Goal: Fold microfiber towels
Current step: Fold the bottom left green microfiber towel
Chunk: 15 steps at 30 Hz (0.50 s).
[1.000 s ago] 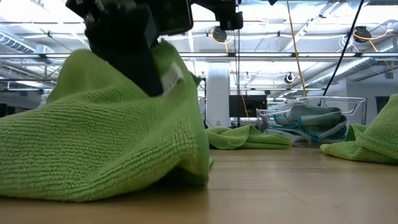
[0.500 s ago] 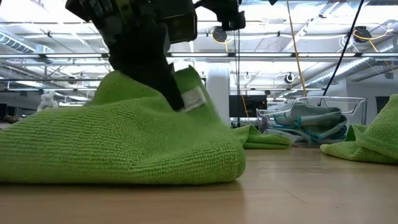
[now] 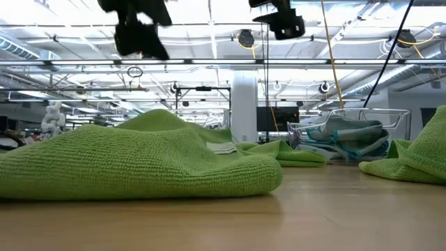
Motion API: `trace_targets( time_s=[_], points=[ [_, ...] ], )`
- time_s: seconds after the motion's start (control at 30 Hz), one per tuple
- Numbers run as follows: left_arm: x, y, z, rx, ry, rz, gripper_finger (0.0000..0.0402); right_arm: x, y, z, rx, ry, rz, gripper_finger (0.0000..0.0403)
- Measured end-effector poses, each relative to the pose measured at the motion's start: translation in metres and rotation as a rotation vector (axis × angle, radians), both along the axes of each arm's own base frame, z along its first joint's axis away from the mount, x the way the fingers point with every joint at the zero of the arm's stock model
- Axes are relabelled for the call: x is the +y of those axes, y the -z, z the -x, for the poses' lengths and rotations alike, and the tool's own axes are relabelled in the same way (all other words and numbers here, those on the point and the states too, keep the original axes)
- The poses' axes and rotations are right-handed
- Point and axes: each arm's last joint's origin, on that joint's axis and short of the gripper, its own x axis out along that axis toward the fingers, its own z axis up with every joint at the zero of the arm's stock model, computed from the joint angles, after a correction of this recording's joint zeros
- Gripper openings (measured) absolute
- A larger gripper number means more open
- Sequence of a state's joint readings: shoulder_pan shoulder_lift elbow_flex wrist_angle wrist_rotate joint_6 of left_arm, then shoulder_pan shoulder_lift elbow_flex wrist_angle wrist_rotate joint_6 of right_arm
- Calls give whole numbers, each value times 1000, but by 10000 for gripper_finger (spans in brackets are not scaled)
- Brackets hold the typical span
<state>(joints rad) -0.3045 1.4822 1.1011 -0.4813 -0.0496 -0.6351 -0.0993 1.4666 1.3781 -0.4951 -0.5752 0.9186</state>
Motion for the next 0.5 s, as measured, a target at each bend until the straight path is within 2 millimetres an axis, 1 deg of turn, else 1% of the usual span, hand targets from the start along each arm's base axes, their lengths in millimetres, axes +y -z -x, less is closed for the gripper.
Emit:
trace_targets(
  time_s=[0.07,0.13,0.23,0.3,0.37,0.43,0.5],
  points=[
    [-2,-4,2,-23,16,-20,251,7,0,1,10,-3,15,341],
    [-3,-2,5,6,22,-23,236,13,0,0,15,3,20,341],
    [-8,1,6,-15,37,23,208,26,1,0,31,23,28,341],
    [-16,12,7,-51,54,58,185,36,1,0,31,38,58,341],
    [-23,27,9,-107,60,102,159,47,1,0,33,60,98,341],
    [-27,43,14,-157,30,148,132,57,6,0,38,94,119,341],
    [-27,60,23,-177,-27,141,104,67,13,1,49,118,114,341]
  ],
)
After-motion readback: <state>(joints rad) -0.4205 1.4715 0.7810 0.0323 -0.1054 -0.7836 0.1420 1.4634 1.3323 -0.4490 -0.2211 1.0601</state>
